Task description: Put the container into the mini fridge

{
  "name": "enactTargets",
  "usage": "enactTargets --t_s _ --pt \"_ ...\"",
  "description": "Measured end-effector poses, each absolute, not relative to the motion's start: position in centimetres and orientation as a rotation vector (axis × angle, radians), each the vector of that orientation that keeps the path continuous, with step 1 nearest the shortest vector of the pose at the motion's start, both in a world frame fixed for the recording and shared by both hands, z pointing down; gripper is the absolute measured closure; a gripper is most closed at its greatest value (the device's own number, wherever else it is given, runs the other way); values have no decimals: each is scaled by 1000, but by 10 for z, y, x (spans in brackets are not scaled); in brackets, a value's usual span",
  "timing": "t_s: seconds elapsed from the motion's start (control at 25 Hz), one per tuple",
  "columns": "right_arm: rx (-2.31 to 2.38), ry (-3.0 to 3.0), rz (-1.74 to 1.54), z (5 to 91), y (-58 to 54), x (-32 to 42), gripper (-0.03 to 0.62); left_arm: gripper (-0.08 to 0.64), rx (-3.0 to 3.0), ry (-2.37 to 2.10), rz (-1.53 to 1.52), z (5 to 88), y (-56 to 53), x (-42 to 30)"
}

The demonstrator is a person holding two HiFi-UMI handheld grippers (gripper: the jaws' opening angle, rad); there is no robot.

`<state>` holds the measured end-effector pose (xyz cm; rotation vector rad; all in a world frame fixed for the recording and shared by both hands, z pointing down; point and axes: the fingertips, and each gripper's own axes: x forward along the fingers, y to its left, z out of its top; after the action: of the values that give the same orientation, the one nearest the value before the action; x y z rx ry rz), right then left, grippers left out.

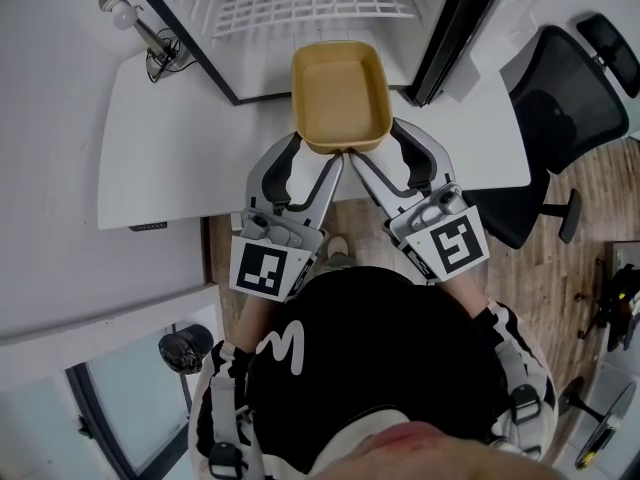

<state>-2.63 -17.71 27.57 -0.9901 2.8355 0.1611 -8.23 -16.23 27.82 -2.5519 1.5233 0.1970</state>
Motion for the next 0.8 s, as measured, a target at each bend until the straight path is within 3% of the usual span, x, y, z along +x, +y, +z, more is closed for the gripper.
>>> enactTargets --t_s 0.8 --pt "-1064 2792 217 259 -220 -45 341 344 -2566 1445 230 258 -208 -105"
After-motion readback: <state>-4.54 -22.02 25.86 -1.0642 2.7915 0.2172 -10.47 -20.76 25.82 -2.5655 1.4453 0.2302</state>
